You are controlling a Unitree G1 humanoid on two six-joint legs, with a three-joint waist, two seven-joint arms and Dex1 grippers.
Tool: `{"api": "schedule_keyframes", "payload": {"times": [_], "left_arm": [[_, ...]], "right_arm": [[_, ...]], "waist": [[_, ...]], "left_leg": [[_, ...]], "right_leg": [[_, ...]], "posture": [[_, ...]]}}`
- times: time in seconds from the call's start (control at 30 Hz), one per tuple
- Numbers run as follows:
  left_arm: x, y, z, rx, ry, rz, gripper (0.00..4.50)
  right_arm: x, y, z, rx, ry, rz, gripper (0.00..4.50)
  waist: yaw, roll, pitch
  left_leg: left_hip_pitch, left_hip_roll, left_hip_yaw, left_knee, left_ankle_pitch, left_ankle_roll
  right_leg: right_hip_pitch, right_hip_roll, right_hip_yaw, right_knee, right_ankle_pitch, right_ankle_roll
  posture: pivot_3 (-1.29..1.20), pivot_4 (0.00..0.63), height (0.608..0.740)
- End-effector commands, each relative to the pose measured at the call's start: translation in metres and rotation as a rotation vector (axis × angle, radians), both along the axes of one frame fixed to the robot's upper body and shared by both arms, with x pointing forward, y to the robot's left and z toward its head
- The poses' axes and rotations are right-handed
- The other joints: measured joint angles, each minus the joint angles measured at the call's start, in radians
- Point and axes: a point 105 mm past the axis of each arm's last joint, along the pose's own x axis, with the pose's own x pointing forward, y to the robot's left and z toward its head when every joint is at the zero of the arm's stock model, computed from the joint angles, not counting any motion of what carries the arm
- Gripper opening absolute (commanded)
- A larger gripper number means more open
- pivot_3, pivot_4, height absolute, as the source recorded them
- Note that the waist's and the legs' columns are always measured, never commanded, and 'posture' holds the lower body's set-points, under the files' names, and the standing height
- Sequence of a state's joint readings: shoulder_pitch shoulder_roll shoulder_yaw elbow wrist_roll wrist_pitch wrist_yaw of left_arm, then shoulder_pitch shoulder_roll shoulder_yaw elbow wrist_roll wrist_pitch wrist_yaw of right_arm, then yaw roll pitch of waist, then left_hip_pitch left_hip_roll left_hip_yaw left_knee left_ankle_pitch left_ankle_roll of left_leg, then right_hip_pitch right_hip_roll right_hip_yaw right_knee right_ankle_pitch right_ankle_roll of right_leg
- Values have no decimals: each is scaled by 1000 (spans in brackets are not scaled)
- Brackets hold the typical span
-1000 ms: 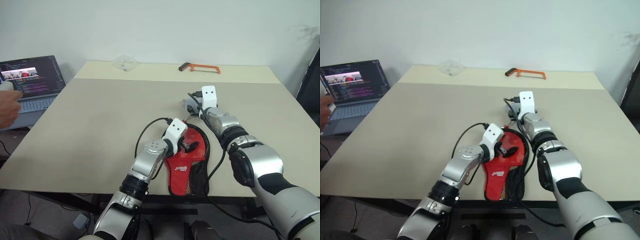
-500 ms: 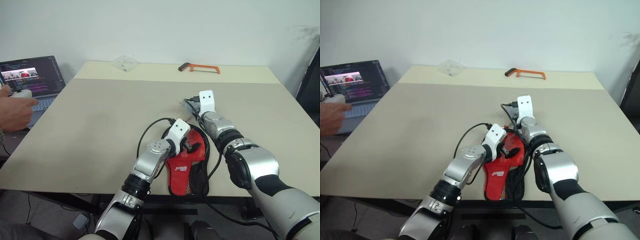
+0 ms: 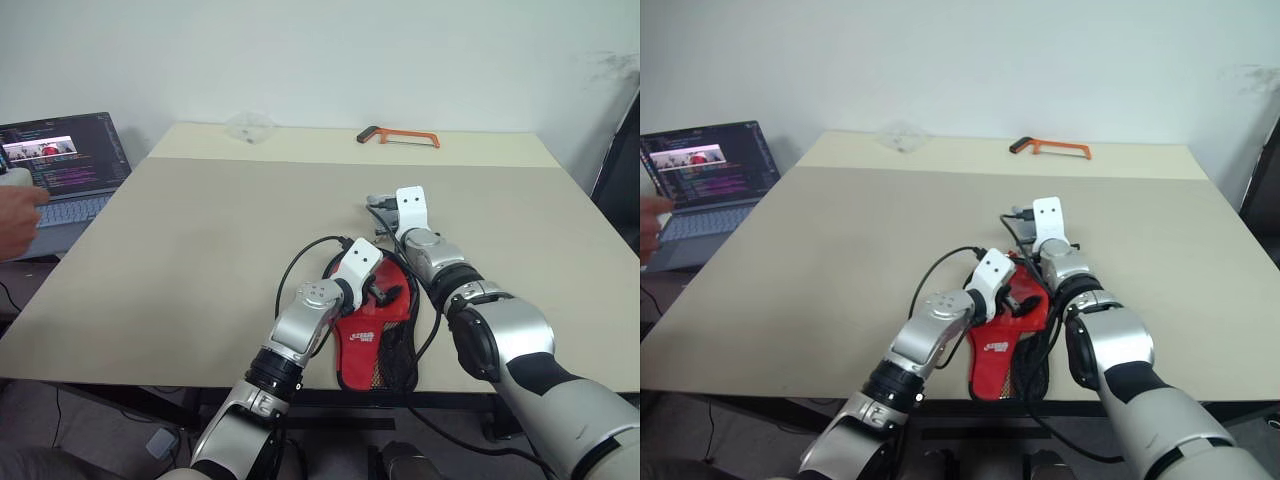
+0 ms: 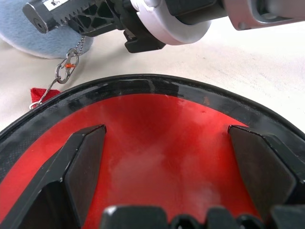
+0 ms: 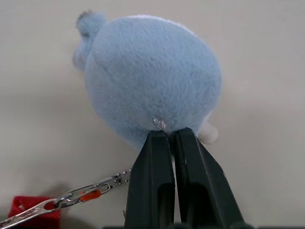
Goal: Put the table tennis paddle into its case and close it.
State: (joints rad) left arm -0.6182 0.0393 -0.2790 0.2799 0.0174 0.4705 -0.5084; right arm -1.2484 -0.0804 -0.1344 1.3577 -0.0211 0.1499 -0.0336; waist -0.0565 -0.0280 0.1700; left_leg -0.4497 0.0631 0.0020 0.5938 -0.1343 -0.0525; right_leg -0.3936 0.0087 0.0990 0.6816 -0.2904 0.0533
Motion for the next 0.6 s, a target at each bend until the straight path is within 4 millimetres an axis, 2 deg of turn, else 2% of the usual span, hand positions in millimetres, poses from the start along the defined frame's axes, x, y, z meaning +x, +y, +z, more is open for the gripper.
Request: {"api": "schedule_keyframes", "payload": {"times": [0.03, 0.17, 0.27, 0.6], "left_arm": [[-4, -5, -8, 16, 15, -13, 4500], [-4, -5, -10, 22, 20, -21, 4500], [-5, -7, -12, 27, 23, -33, 4500], [-8, -12, -18, 48, 38, -66, 4500]], "right_arm": [[10, -2, 44, -19, -126, 33, 51], [13, -19, 57, -94, -163, 53, 51], [13, -37, 58, -140, -160, 47, 51], [0, -93, 35, -257, -71, 79, 51]], "waist": [[0, 0, 0], [4, 0, 0], [8, 0, 0], [19, 1, 0]], "left_leg": [[0, 0, 0, 0, 0, 0], [0, 0, 0, 0, 0, 0], [0, -1, 0, 0, 0, 0], [0, -2, 0, 0, 0, 0]], "right_leg": [[0, 0, 0, 0, 0, 0], [0, 0, 0, 0, 0, 0], [0, 0, 0, -1, 0, 0], [1, -1, 0, -1, 0, 0]], "posture": [[0, 150, 740], [0, 150, 740], [0, 150, 740], [0, 150, 740]]}}
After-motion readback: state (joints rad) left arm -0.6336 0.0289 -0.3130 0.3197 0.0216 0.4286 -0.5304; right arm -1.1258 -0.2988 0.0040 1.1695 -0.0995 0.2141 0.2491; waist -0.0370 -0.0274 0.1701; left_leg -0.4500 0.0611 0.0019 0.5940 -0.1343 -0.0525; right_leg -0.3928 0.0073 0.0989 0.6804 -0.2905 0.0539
